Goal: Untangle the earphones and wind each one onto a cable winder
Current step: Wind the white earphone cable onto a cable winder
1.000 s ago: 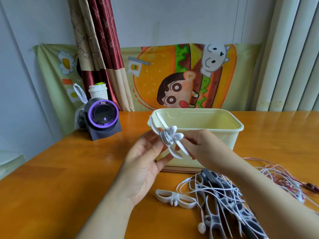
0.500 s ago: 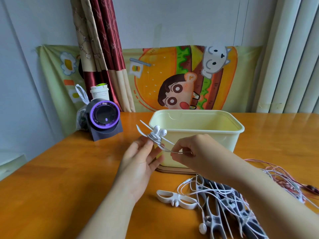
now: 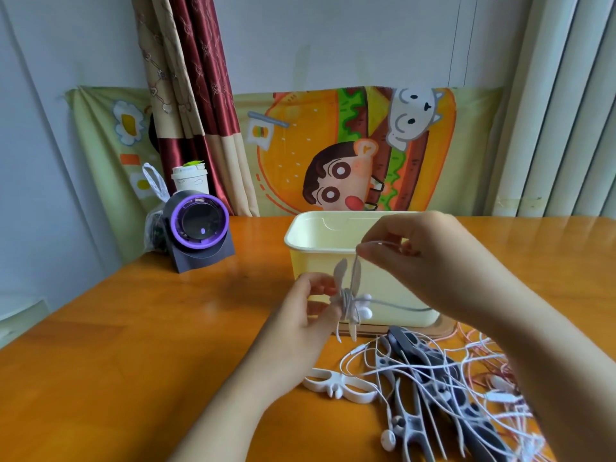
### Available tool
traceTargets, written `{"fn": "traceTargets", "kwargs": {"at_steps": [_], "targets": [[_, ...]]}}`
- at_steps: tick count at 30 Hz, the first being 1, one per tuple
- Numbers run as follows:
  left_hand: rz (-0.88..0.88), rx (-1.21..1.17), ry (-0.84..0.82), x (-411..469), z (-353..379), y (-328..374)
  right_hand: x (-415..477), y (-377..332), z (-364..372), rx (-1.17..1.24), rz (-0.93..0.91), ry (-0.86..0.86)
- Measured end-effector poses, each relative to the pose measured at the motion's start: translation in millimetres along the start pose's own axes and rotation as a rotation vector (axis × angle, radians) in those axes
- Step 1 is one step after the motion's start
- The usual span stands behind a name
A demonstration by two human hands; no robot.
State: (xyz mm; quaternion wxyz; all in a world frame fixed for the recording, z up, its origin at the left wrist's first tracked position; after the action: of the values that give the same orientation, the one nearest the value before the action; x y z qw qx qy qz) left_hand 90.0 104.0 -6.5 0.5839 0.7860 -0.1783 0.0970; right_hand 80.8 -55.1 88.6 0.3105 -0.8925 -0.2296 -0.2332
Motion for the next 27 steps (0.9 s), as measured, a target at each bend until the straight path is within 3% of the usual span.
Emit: {"fn": "traceTargets", "kwargs": {"at_steps": [7,11,15,19,27], "targets": [[0.06,-0.127,-0.088,0,-1,4,7,31,25,0.116,0.09,0.019],[0.02,-0.482,-0.105,0,-2,8,4,39,49,0.138,0.128,-0.129],[-0.081,-0.778,0.016,3,-8,11,0,35,64,0.095,0.108,-0.248],[-0.157,-0.814,0.161,5,-16,7,-2,29,66,0.044,0.055,-0.31],[-0.232,-0.846,0.254,6,-17,1,-7,25,63,-0.013,0.081,-0.464]]}}
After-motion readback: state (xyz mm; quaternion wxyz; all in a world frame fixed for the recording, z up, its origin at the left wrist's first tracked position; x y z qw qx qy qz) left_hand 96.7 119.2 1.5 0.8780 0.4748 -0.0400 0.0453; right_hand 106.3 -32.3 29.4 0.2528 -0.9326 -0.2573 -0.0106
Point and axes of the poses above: each hand's wrist, its own x-axis towards the middle knuckle, its own z-axis out of the palm, y = z × x, the point moved 3 cm from there along x, towards the middle knuckle, and after that the axes turned 1 degree about y, right-handed, at the moved point
